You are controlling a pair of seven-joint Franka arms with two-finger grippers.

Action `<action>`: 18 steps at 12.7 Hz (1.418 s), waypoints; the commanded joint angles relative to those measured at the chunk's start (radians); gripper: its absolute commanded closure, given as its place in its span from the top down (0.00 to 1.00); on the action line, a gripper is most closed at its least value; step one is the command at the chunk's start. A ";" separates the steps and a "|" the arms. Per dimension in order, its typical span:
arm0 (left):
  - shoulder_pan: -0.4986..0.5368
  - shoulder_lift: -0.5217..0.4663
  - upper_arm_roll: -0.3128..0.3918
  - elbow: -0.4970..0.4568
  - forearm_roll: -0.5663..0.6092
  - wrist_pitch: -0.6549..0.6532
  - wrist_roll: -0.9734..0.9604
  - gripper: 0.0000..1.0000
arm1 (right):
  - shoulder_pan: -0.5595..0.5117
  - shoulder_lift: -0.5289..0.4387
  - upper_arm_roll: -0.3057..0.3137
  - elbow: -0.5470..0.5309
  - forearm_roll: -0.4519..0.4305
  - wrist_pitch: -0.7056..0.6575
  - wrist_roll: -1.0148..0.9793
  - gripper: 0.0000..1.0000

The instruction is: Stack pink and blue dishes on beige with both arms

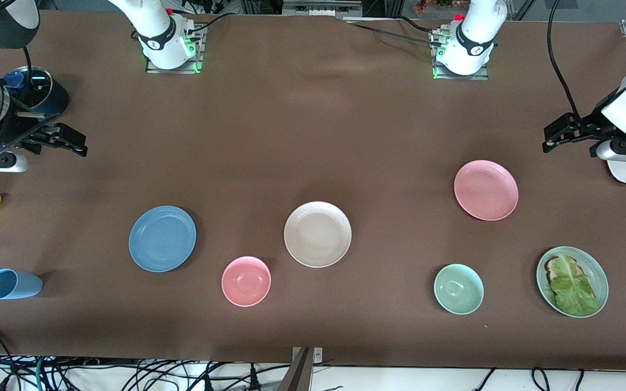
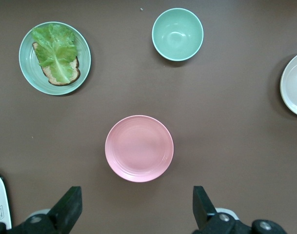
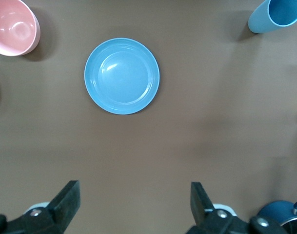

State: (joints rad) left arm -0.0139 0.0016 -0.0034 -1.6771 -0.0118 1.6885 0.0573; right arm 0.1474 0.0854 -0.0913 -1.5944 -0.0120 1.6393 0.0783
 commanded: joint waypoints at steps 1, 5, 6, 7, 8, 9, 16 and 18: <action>-0.003 0.008 -0.001 0.017 0.000 -0.009 0.006 1.00 | 0.007 -0.013 0.008 -0.007 0.001 -0.009 -0.008 1.00; 0.000 0.008 -0.004 0.016 -0.002 -0.010 -0.001 1.00 | 0.007 -0.013 0.008 -0.007 0.001 -0.006 -0.040 1.00; 0.000 0.006 -0.004 0.016 -0.002 -0.010 0.004 1.00 | 0.007 -0.013 0.008 -0.007 0.000 -0.006 -0.040 1.00; 0.005 0.008 -0.003 0.016 -0.004 -0.012 -0.001 1.00 | 0.007 -0.013 0.008 -0.007 0.000 -0.006 -0.043 1.00; 0.009 0.008 -0.003 0.016 -0.005 -0.012 0.004 1.00 | 0.007 -0.013 0.008 -0.007 -0.002 -0.004 -0.069 1.00; 0.009 0.008 -0.003 0.014 -0.007 -0.013 0.004 1.00 | 0.007 -0.013 0.007 -0.006 -0.003 0.000 -0.104 1.00; 0.012 0.037 -0.003 0.010 -0.005 -0.027 0.009 1.00 | 0.007 -0.012 0.007 -0.003 -0.025 0.007 -0.138 1.00; 0.009 0.049 -0.003 0.011 -0.002 -0.027 0.007 1.00 | 0.007 -0.009 0.007 0.001 -0.019 0.002 -0.138 1.00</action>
State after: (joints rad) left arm -0.0085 0.0396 -0.0030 -1.6794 -0.0118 1.6714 0.0573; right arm 0.1560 0.0852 -0.0859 -1.5943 -0.0271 1.6436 -0.0453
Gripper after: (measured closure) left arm 0.000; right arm 0.000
